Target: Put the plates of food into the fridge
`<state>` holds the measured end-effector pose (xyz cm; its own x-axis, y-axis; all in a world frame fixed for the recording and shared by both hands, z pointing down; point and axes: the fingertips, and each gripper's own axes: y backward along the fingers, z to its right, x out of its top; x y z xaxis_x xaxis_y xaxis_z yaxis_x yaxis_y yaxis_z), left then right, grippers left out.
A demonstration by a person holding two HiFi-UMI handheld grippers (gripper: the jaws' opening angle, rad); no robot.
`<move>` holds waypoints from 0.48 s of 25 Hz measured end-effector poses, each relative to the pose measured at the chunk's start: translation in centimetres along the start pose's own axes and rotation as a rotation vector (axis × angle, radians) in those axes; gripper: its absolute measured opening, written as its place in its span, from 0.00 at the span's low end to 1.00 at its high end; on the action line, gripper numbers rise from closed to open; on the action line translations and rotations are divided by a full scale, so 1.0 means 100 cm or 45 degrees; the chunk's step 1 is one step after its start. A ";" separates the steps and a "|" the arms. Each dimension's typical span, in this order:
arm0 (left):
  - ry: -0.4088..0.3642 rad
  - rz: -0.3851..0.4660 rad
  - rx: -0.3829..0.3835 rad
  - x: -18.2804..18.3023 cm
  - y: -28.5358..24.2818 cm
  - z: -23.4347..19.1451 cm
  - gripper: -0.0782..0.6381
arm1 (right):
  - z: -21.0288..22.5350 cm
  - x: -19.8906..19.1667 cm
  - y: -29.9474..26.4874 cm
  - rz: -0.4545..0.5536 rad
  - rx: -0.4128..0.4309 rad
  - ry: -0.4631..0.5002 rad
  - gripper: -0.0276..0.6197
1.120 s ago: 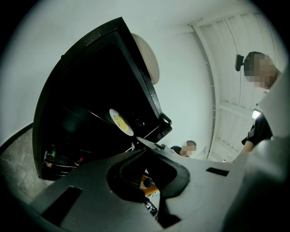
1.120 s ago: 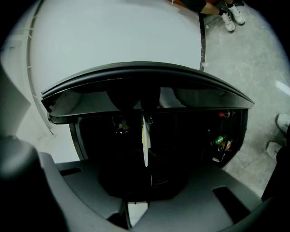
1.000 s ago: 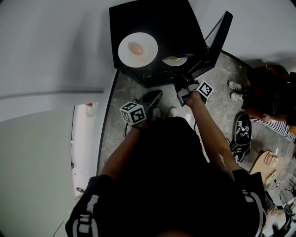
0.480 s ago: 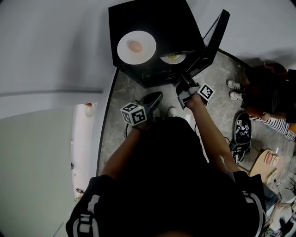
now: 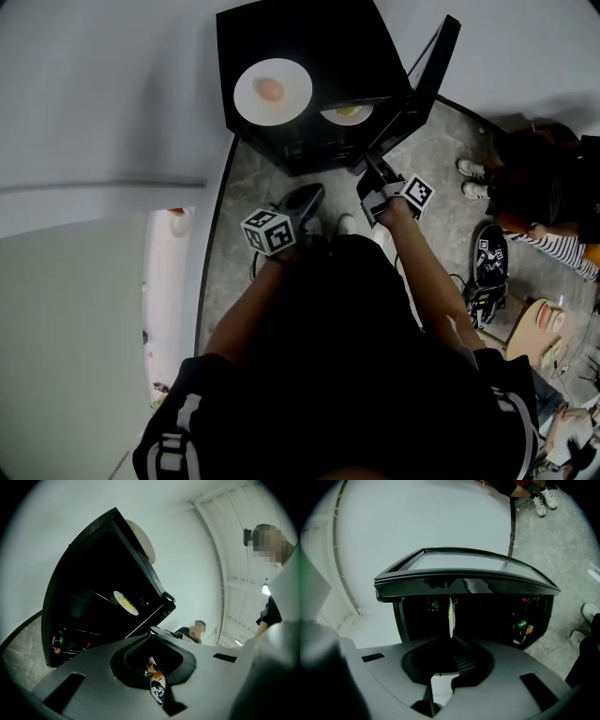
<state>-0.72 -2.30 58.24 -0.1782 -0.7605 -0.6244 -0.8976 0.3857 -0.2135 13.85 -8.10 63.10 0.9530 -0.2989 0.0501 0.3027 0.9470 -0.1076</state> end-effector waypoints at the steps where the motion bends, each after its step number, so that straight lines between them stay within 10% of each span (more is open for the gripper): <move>1: -0.012 -0.007 0.006 -0.001 0.000 0.000 0.14 | 0.000 -0.001 0.002 -0.002 0.000 0.006 0.11; 12: 0.020 0.022 -0.022 -0.004 0.002 0.005 0.14 | -0.008 -0.012 0.017 -0.049 0.029 0.030 0.11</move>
<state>-0.58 -1.66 58.05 -0.2003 -0.7619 -0.6159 -0.9011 0.3901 -0.1895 13.24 -6.27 62.05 0.9408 -0.3376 0.0303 0.3390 0.9371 -0.0831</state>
